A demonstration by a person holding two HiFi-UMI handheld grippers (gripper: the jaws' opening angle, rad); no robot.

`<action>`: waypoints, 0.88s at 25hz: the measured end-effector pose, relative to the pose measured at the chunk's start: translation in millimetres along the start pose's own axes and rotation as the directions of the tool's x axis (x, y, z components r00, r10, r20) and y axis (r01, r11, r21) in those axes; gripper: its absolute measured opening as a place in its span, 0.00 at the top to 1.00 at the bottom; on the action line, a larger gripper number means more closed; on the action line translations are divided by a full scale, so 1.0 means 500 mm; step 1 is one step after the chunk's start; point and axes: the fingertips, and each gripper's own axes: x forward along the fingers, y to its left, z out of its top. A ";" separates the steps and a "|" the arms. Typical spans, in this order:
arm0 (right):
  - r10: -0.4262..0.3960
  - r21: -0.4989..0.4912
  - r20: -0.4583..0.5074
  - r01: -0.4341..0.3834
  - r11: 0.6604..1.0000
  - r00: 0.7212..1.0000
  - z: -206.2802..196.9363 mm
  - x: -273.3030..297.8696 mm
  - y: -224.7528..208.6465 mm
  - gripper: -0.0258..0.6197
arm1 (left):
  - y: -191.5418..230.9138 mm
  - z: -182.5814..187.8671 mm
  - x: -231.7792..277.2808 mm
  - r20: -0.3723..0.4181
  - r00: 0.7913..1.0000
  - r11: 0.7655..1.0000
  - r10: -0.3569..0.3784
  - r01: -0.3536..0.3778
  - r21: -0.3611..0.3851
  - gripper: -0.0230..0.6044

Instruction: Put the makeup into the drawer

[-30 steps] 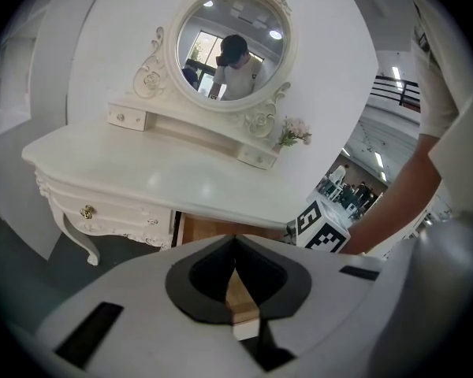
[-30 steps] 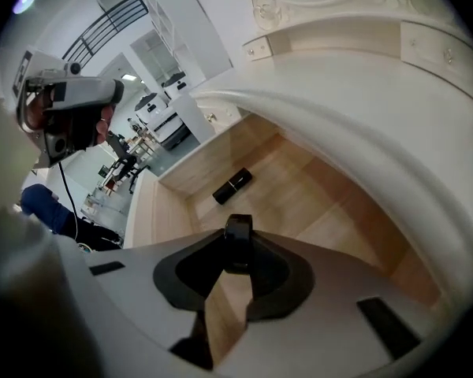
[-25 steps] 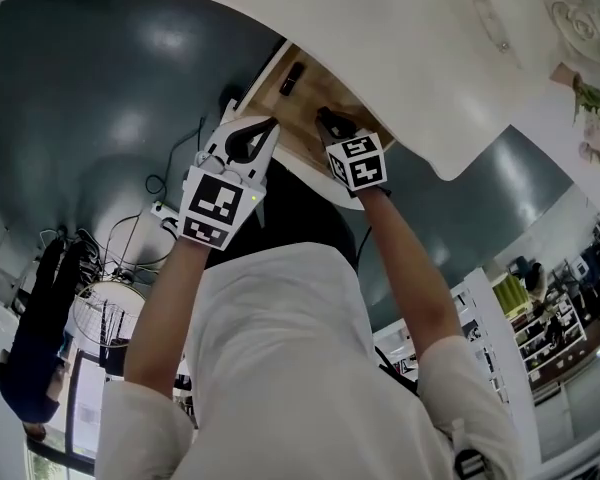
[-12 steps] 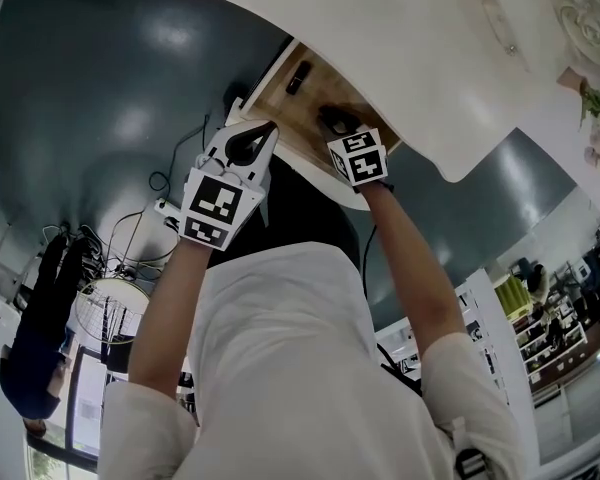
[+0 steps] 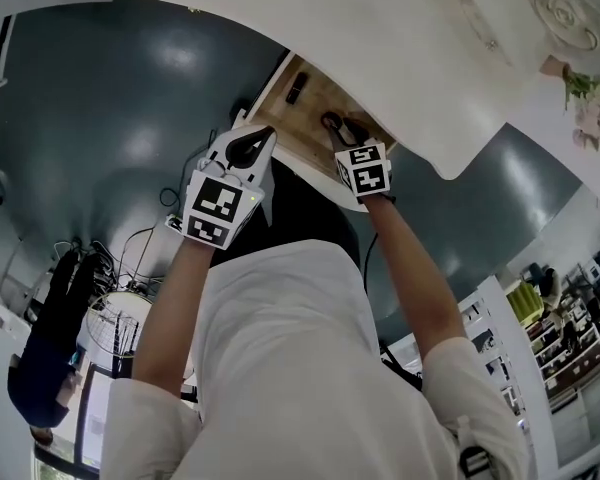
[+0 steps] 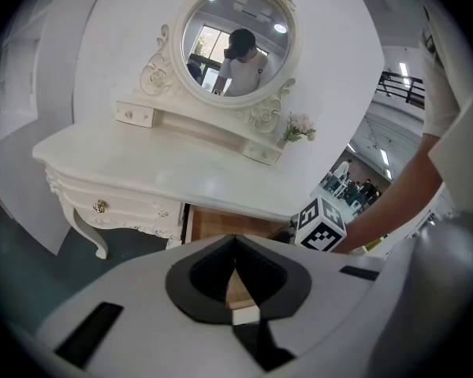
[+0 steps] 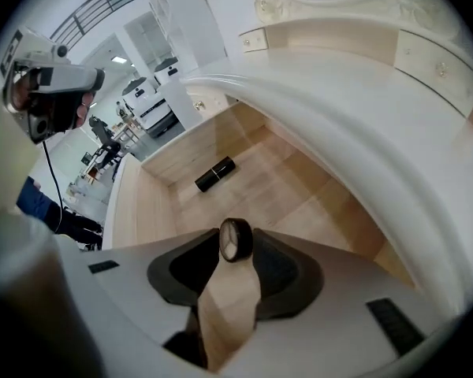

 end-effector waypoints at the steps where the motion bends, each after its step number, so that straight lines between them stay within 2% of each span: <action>1: -0.006 0.005 0.002 0.006 1.000 1.000 -0.001 -0.005 -0.003 0.73 | -0.002 0.004 -0.004 0.001 1.000 1.000 0.004 -0.004 0.004 0.94; 7: 0.005 -0.009 0.084 -0.004 1.000 0.996 0.030 -0.057 0.019 0.74 | -0.013 0.022 -0.039 0.008 1.000 0.998 0.020 -0.020 0.058 0.94; 14: 0.005 0.003 0.181 -0.006 1.000 0.983 0.057 -0.143 0.038 0.83 | -0.024 0.033 -0.074 0.008 0.999 0.992 0.049 -0.049 0.113 0.94; 19: -0.034 0.039 0.238 0.026 0.999 0.971 0.074 -0.192 0.022 0.88 | -0.031 0.044 -0.087 -0.010 0.999 0.988 0.048 -0.046 0.148 0.94; 22: -0.070 0.080 0.292 0.049 0.996 0.954 0.091 -0.232 0.020 0.90 | -0.030 0.056 -0.103 -0.012 0.999 0.978 0.045 -0.042 0.204 0.94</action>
